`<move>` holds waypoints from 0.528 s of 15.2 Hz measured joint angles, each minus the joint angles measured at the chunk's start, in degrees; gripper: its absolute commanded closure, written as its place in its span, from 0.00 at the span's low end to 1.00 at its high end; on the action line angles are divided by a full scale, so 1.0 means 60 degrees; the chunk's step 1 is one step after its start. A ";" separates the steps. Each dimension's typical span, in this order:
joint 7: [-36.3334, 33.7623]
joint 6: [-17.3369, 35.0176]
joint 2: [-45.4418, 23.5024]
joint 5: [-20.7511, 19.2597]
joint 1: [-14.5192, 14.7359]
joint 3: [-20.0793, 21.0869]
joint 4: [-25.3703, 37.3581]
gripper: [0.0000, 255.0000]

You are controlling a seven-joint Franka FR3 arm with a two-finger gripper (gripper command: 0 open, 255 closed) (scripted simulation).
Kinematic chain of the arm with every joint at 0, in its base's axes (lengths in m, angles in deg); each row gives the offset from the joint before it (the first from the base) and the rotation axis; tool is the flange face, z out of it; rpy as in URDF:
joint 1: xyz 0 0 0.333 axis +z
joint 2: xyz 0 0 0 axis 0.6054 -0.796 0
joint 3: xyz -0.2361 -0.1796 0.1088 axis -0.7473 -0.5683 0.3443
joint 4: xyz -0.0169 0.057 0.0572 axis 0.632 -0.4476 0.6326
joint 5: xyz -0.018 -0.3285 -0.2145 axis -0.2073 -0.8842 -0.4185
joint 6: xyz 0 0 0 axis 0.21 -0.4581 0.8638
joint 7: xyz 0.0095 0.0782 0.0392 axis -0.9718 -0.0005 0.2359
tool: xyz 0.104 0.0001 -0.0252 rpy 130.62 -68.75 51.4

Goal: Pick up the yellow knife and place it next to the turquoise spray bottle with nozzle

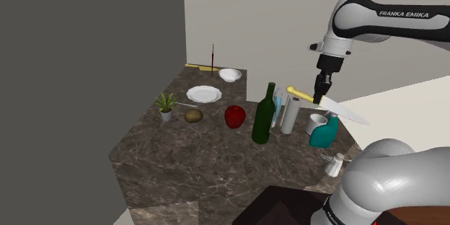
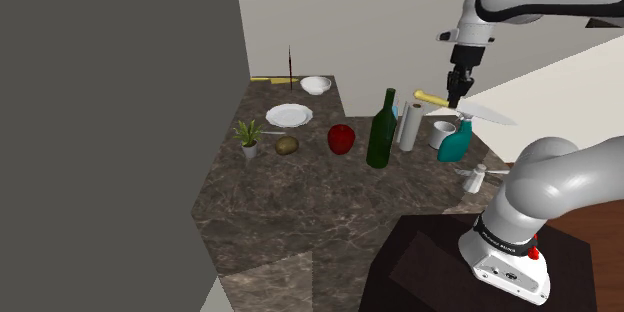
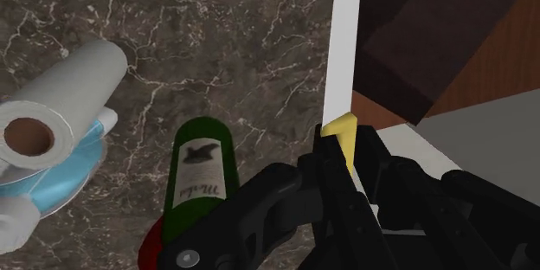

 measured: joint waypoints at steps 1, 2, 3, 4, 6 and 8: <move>0.0084 0.0032 0.0109 -0.0094 -0.0067 -0.0077 -0.0144 1.00; 0.0114 0.0076 0.0163 -0.0135 -0.0097 -0.0106 -0.0245 1.00; 0.0151 0.0186 0.0197 -0.0183 -0.0125 -0.0152 -0.0391 1.00; 0.0173 0.0314 0.0187 -0.0213 -0.0136 -0.0190 -0.0512 1.00; 0.0197 0.0558 0.0213 -0.0268 -0.0166 -0.0244 -0.0787 1.00; 0.0230 0.0758 0.0231 -0.0325 -0.0198 -0.0304 -0.1005 1.00</move>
